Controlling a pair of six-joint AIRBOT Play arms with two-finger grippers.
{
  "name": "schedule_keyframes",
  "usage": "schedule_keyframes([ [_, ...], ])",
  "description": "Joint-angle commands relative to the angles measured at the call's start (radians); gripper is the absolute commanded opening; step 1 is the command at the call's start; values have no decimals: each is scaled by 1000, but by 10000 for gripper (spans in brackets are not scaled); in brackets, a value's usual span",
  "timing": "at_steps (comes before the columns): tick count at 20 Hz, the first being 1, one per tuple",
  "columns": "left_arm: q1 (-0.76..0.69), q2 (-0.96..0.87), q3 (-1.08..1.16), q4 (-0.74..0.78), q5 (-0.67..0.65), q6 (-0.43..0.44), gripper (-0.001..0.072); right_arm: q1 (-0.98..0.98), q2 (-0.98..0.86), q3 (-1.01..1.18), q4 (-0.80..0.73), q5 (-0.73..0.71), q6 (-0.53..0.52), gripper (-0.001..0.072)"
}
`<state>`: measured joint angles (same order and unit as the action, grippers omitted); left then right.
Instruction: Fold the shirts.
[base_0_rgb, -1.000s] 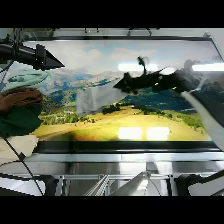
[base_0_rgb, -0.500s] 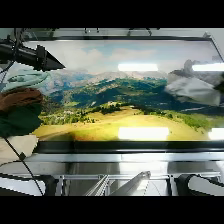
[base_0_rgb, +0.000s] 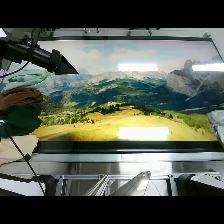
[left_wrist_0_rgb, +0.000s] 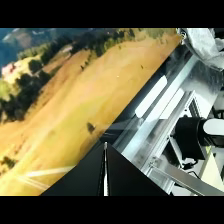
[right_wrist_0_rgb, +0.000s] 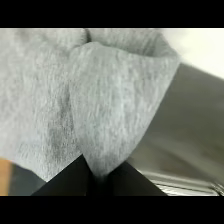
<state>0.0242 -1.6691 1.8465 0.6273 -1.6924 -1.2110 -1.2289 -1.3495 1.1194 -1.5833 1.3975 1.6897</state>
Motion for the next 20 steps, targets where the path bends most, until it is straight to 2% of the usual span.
schedule_keyframes([
  [1, -48, 0, 0, 2, -10, -1, 16, -150, -3, -85, -82, -38, -36, 48],
  [2, -53, 0, 0, 1, -10, -1, 16, -174, -3, -85, -82, -31, -42, 302],
  [3, -54, 0, 0, 1, -10, -1, 16, -192, -3, -81, -82, -3, -43, 654],
  [4, -54, 0, 0, 1, -10, -1, 16, -199, -3, -72, -82, 26, -45, 702],
  [7, -38, 0, 0, 0, -10, -1, 16, -186, -1, -18, -61, 129, -41, 702],
  [8, -27, 0, 2, 0, -10, -1, 16, -169, 1, 5, -26, 155, -40, 689],
  [9, -15, 0, 2, -3, -7, -1, 16, -145, 5, 28, 28, 179, -41, 517],
  [10, -5, 0, 4, -10, -6, -2, 16, -114, 12, 46, 104, 193, -44, 83],
  [11, 8, 0, 5, -37, -6, -1, 16, -78, 25, 55, 188, 193, -46, 19],
  [15, 76, 0, 72, -103, -16, 13, 16, 117, 110, 56, 619, 111, -158, 18],
  [17, 119, 18, 48, -105, -54, 31, 15, 249, 185, 11, 718, 75, -184, 18],
  [20, 153, 134, -210, -106, -6, 106, 15, 494, 355, -182, 786, 39, -246, 18],
])
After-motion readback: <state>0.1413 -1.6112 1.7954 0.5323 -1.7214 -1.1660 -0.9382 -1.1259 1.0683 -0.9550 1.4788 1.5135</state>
